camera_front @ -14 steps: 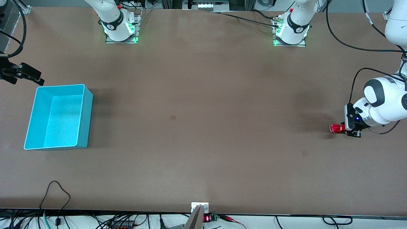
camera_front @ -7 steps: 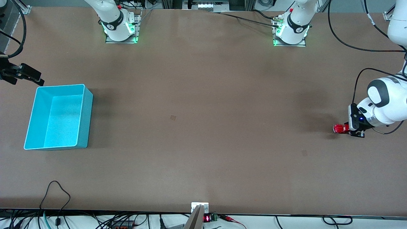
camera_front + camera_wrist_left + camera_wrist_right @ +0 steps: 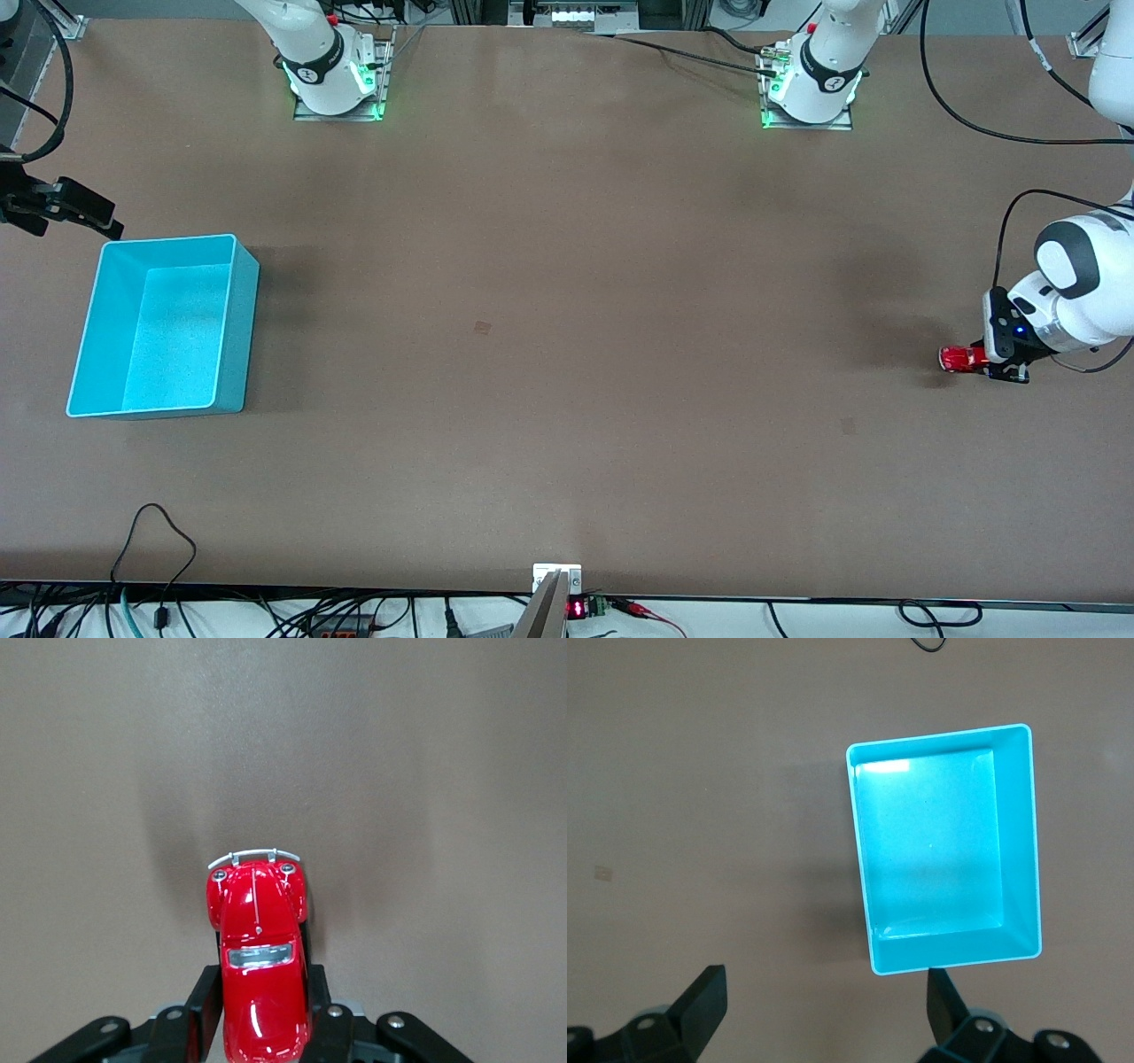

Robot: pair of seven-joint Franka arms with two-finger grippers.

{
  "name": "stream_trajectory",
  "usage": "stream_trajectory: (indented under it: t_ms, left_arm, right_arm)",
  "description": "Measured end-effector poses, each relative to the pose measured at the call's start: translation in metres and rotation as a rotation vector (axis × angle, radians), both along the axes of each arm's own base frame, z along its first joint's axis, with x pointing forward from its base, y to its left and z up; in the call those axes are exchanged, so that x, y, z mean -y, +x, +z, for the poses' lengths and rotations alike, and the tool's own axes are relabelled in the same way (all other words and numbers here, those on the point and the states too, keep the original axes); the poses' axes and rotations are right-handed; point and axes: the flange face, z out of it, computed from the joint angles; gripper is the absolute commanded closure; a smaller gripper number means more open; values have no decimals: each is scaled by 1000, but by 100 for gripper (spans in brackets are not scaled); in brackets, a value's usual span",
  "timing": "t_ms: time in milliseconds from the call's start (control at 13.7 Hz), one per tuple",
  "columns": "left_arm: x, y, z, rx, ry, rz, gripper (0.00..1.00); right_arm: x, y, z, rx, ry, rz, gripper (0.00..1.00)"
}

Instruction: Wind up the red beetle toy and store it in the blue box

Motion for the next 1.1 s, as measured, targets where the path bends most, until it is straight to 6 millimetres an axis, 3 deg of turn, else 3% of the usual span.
stream_trajectory:
  t_ms: [73,146,439,586,1099]
  left_arm:
    - [0,0,0,0,0,0,17]
    - [0,0,0,0,0,0,0]
    - [-1,-2,-8,-10,-7,4,0]
    - [-3,-2,-3,-28,-10,8,0]
    - [4,-8,63,-157,-5,151,0]
  right_arm:
    - [0,0,-1,-1,0,0,0]
    - [0,1,-2,-3,0,1,0]
    - [0,2,-4,-7,0,1,0]
    - [0,2,-4,-7,0,1,0]
    - [-1,2,-4,-7,0,1,0]
